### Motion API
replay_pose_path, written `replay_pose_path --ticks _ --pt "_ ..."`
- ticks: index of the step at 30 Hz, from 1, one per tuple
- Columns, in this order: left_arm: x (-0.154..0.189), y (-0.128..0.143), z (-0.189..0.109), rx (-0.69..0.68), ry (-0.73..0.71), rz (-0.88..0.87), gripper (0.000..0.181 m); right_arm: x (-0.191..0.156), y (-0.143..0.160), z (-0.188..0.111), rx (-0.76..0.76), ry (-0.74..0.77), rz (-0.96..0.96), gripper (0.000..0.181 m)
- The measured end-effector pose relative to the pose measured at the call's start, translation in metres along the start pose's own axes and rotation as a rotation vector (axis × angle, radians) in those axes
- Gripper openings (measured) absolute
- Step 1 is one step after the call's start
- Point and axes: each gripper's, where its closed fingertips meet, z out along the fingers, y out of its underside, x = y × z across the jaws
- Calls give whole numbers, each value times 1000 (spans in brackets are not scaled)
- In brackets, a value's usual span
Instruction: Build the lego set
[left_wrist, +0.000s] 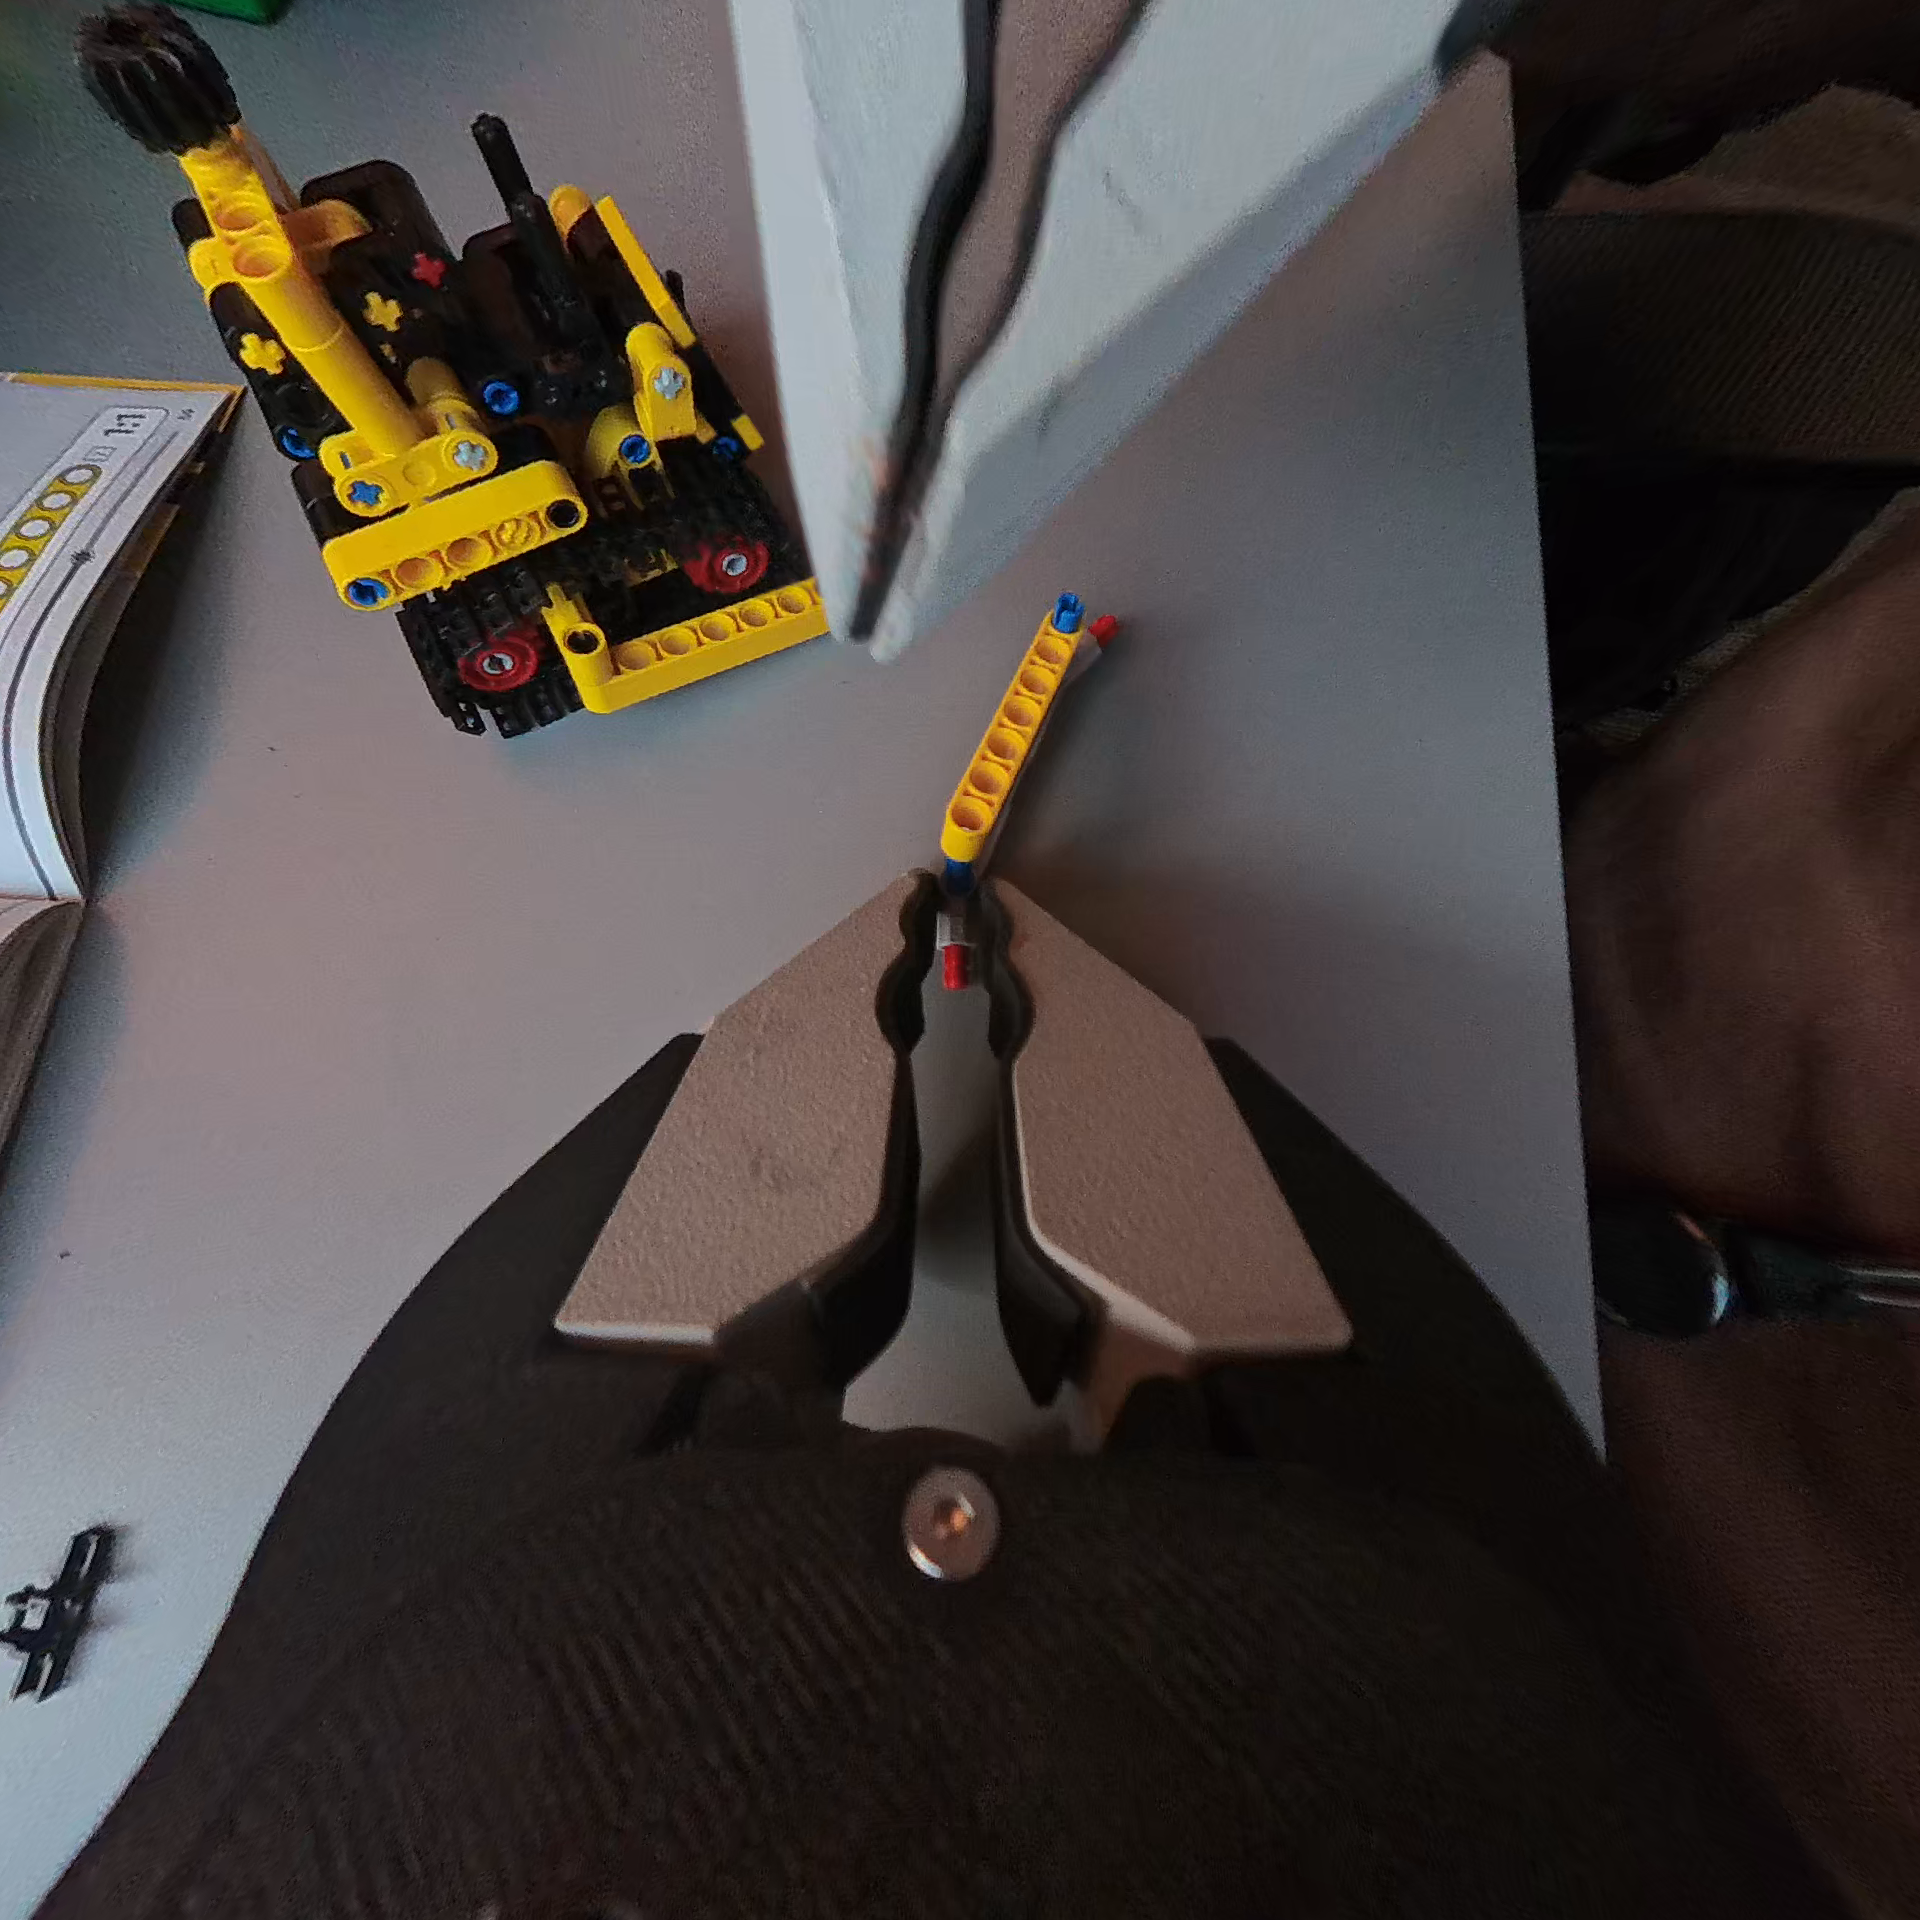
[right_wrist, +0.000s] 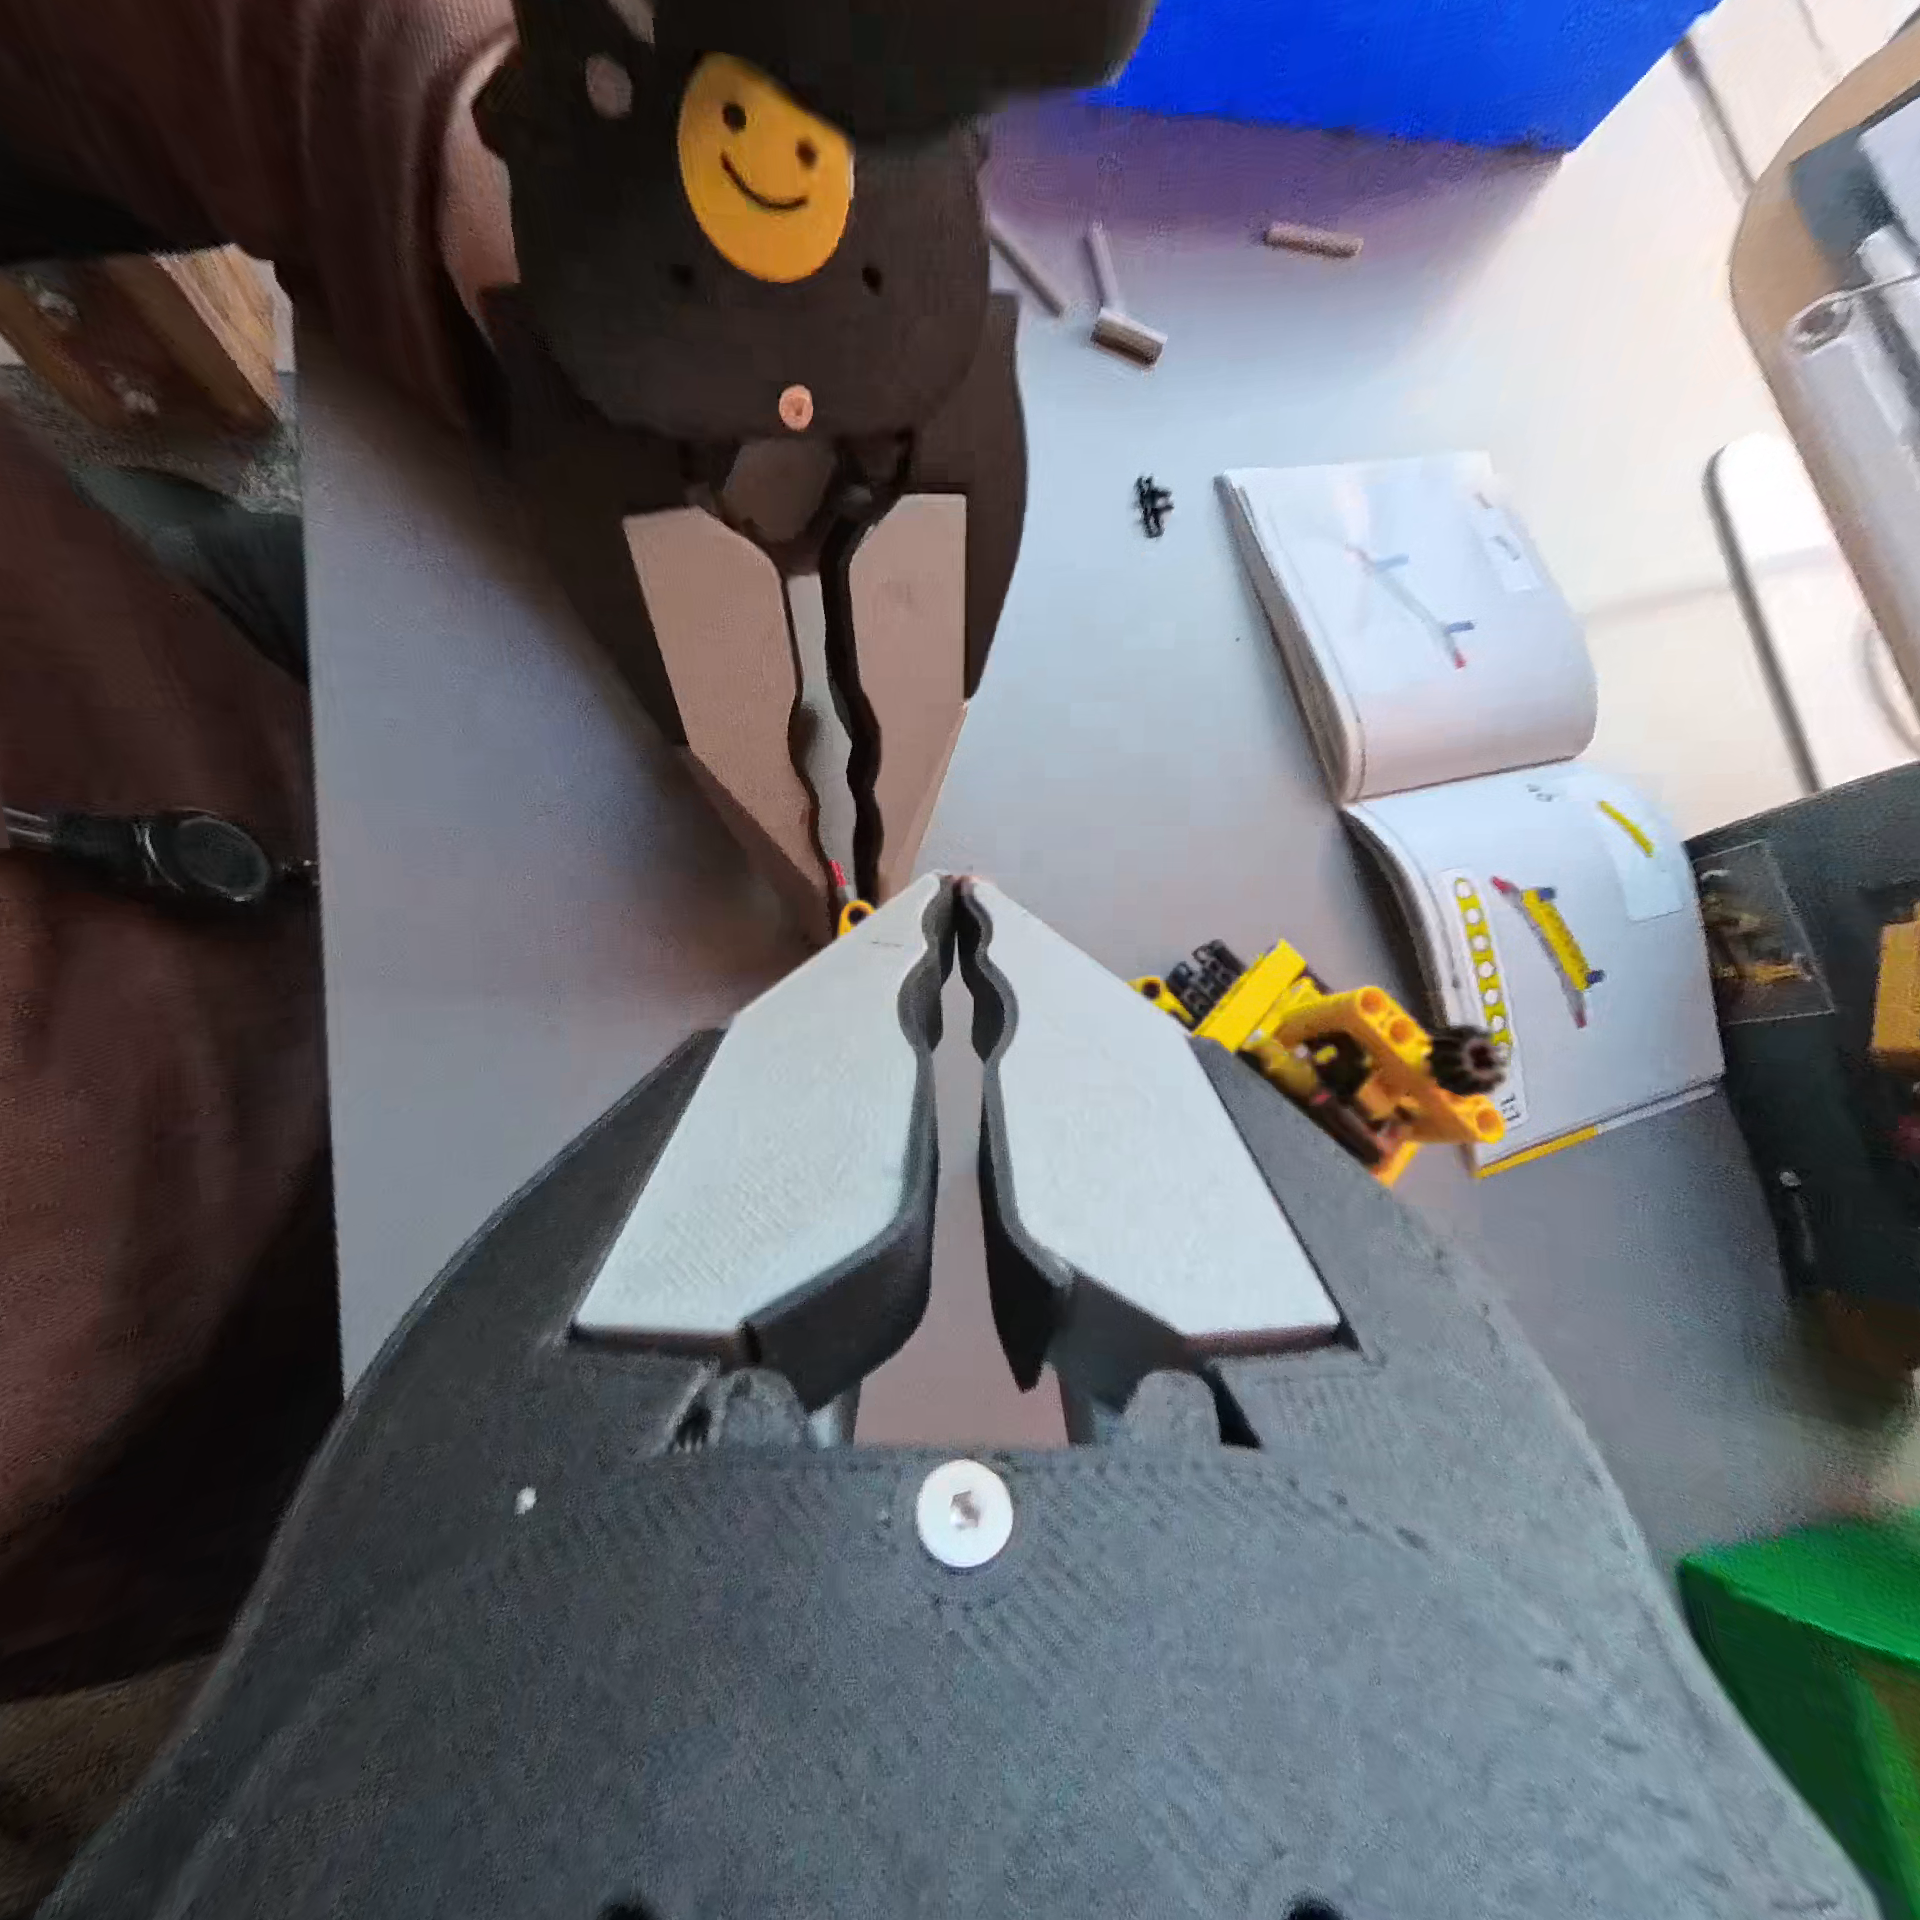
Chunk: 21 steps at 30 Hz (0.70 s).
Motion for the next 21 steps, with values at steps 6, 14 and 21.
replay_pose_path --ticks 6,14,21 --pt "1 -3 -4 30 51 -52 5 -2 14 11 -33 37 25 0" --pt "-19 -25 -35 293 324 -540 4 15 5 -18 255 37 230 0" --pt "-33 -25 -44 359 326 -628 4 40 2 -44 466 119 310 0"
